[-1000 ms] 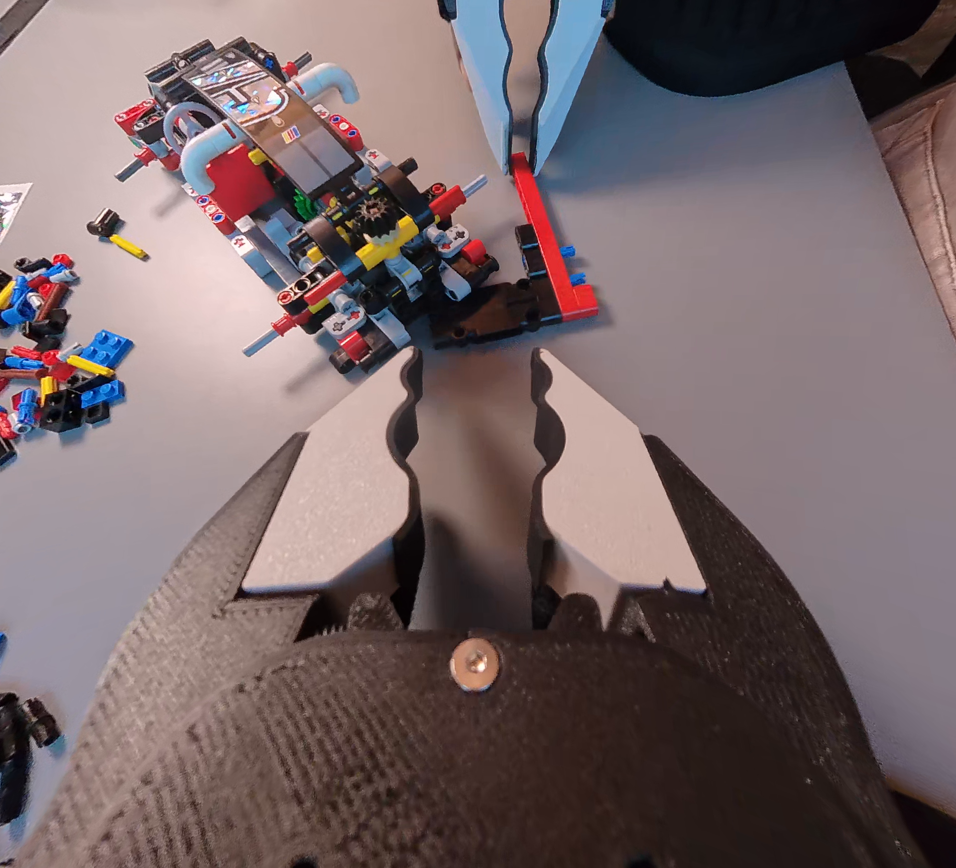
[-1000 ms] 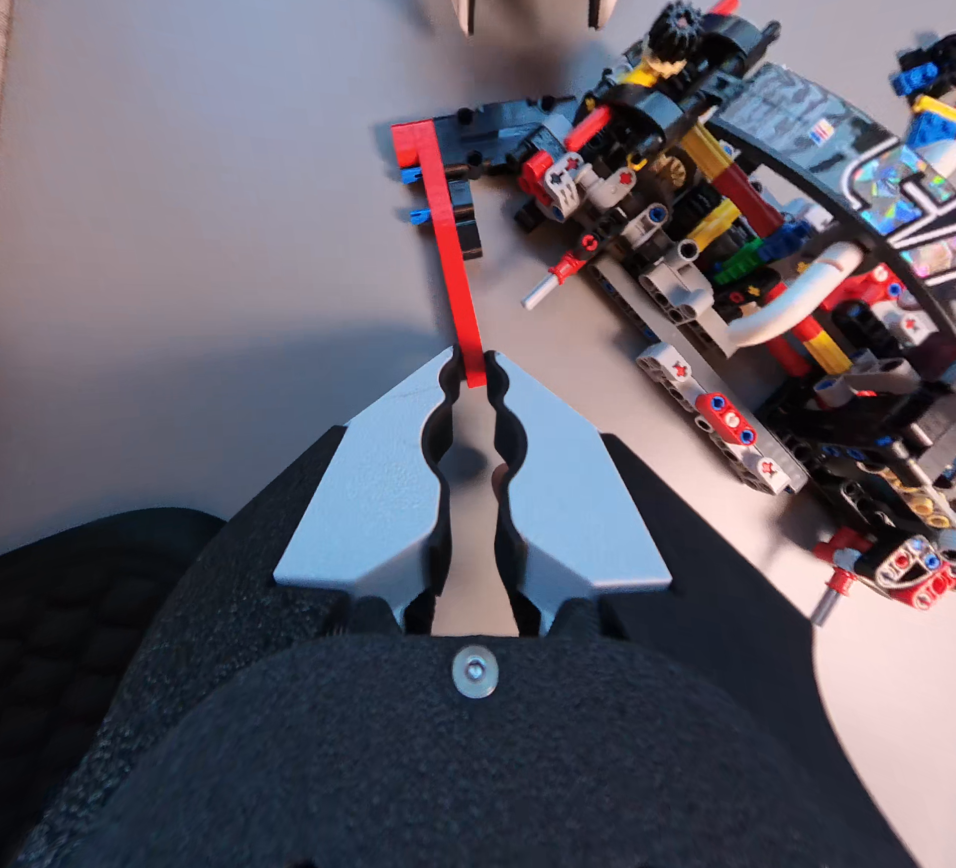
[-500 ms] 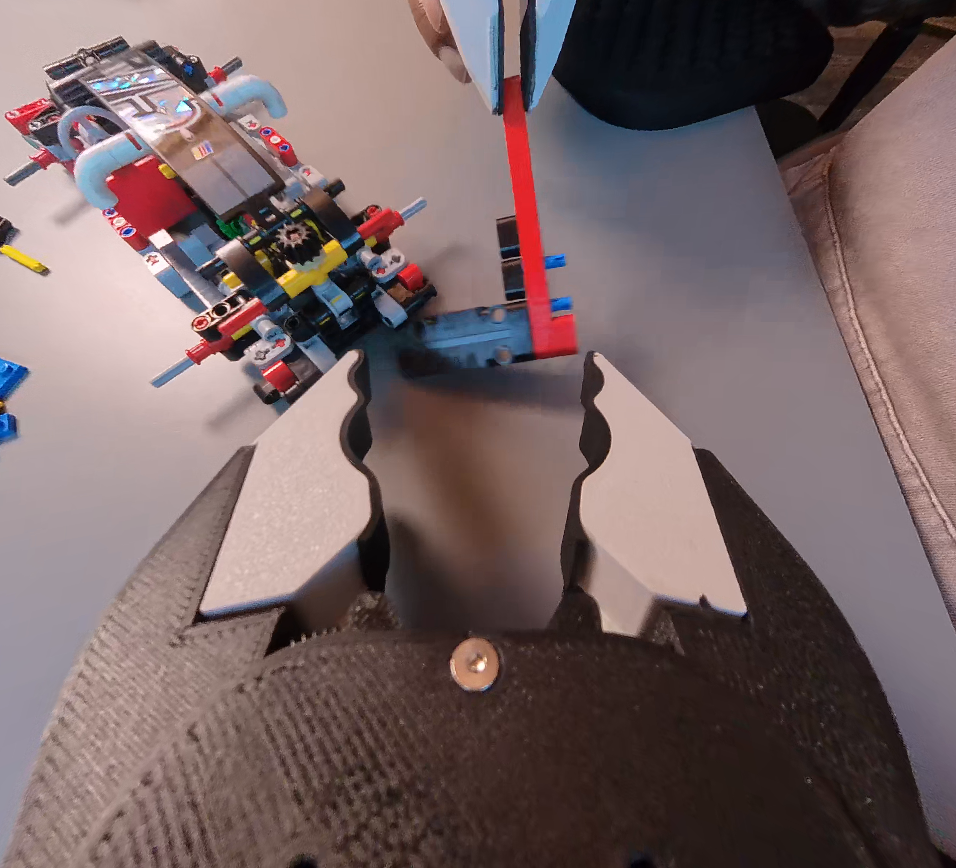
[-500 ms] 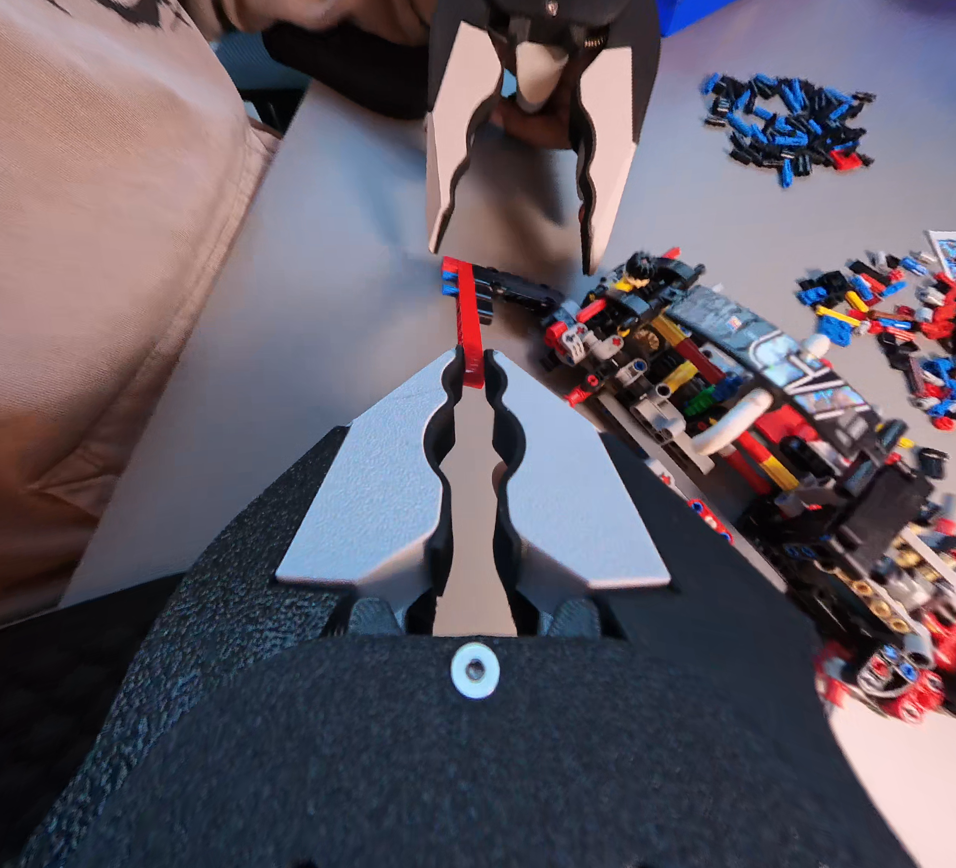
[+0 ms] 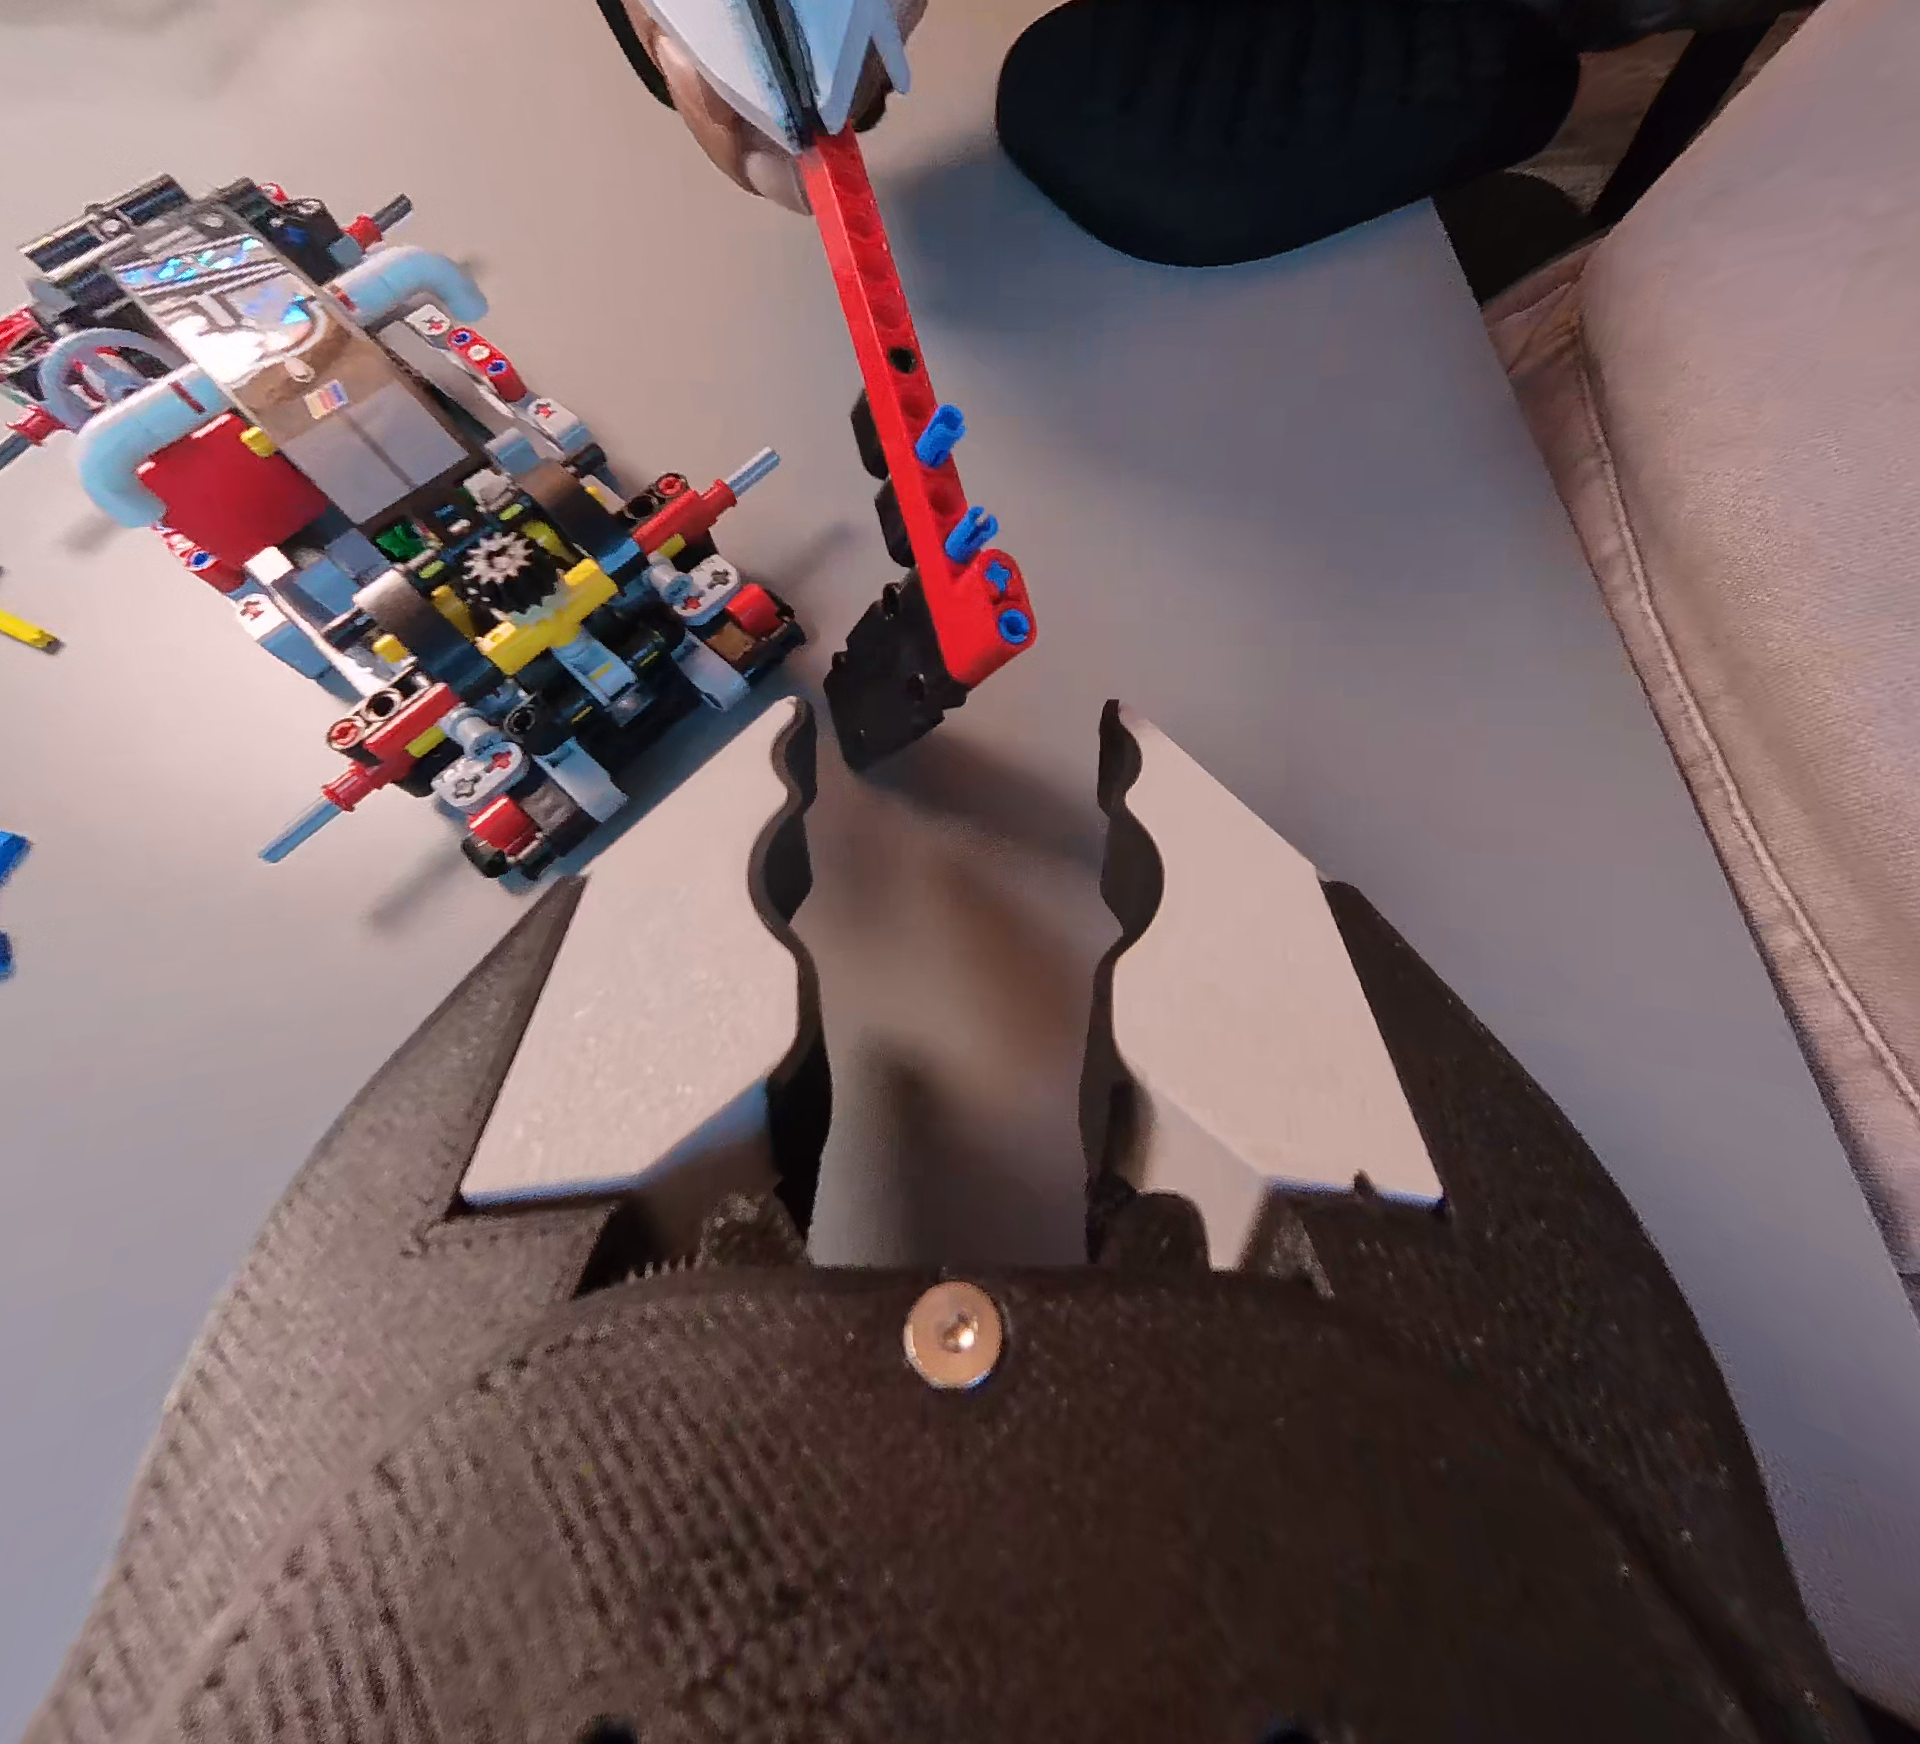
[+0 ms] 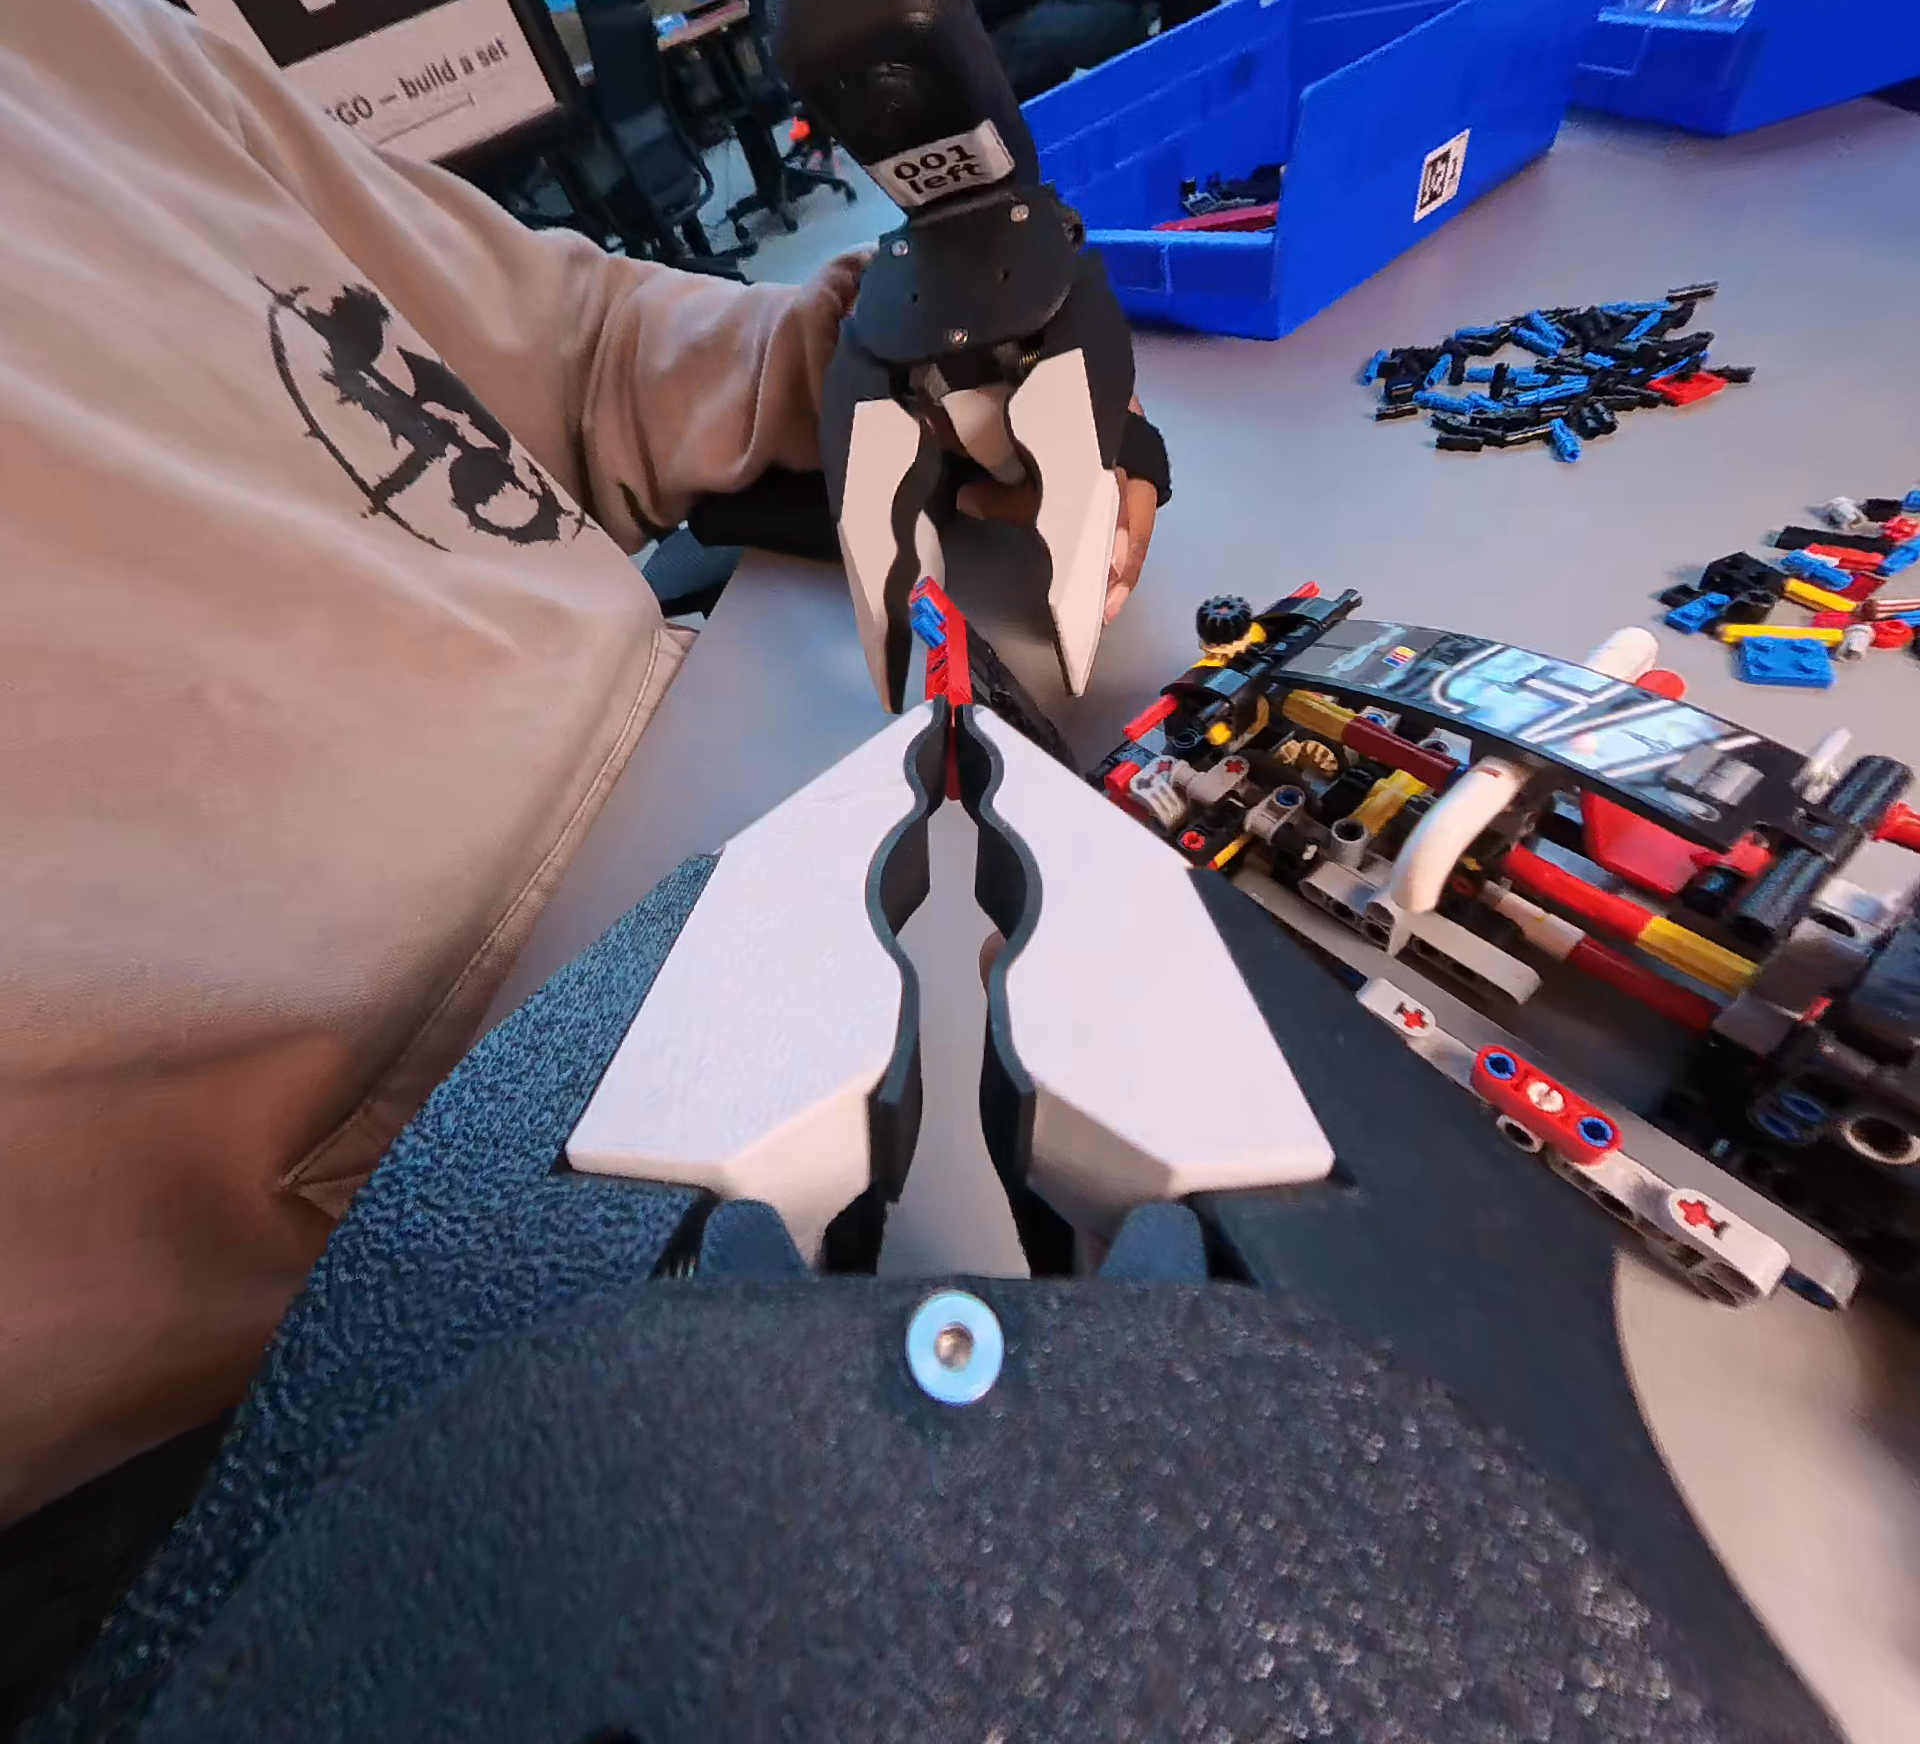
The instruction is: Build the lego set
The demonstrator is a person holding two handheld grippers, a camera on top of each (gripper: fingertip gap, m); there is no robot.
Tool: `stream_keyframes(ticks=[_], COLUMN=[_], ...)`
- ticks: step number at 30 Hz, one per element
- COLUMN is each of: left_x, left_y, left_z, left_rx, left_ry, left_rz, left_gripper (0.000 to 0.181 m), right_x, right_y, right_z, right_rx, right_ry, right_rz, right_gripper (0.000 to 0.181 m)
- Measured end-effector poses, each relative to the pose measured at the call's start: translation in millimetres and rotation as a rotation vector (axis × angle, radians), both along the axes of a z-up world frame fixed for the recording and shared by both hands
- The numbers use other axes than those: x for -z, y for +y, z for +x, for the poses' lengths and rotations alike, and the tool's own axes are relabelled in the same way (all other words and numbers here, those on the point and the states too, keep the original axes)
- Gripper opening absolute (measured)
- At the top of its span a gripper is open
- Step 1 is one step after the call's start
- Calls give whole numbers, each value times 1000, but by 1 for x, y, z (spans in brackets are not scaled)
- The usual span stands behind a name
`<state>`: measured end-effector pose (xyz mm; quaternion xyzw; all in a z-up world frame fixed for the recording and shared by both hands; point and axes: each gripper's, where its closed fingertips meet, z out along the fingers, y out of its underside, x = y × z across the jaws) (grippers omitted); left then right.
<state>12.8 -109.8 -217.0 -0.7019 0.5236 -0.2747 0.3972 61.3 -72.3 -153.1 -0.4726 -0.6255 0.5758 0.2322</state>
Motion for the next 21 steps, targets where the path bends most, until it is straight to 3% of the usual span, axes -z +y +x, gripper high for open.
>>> stream_keyframes(ticks=[9,15,21], left_x=[-19,-29,-26], left_y=[13,22,25], left_z=[-1,-13,-14], left_rx=[-55,-102,-103], left_ry=[-39,-6,59], left_rz=[155,269,352], left_gripper=[7,5,5], right_x=[3,7,22], right_y=[4,6,0], right_z=[-6,-8,-11], right_rx=[34,72,59], right_ry=[9,-9,-101], right_rz=[-12,65,223], right_gripper=[0,0,13])
